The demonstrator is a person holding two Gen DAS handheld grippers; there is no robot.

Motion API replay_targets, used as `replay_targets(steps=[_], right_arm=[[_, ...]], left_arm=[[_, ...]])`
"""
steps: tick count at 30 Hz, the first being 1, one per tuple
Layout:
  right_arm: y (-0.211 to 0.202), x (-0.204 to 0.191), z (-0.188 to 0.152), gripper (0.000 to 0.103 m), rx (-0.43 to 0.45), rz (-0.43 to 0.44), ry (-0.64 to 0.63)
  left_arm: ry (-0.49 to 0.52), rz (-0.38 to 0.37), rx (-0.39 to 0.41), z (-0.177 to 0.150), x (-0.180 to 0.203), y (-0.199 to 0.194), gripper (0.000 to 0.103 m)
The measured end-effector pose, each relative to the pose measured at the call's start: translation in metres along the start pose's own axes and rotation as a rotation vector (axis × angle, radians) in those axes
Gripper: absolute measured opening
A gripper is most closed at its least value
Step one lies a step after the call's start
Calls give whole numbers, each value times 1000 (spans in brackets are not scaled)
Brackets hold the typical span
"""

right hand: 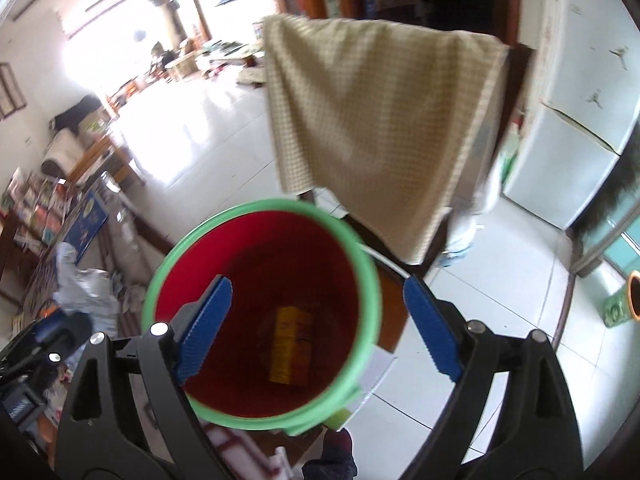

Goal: Collect trash
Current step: 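Carry both items to the red bucket and open both grippers inside, then grasp the brown snack wrapper with the left gripper while the right gripper grasps the pink milk carton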

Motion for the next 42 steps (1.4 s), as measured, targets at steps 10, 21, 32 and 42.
replay_targets(steps=[10,21,32,42], right_arm=[[-25,25,1,89,34,-12,34],[-9,-59,-2,92,0,130,-135],[25,-196,-48,92,-127,309,-330],[12,-310,-124,93,-183,387,-437]], left_arm=[[-7,9,25,10,21,7,78],[-251,220,60,-35,-67,-48,79],[-517,531,91,-119,-217,-146,79],[-546,839,-53,-220,-418,-235,79]])
Point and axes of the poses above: each gripper's, at about its wrist camera, not at the fingertips, and y roughly the way its jaws point, x to its right, z to its top, the point moved 3 cm from there along y, roughly the way its jaws point, and after that the axes turned 10 degrees about z, right-handed, at the moved point
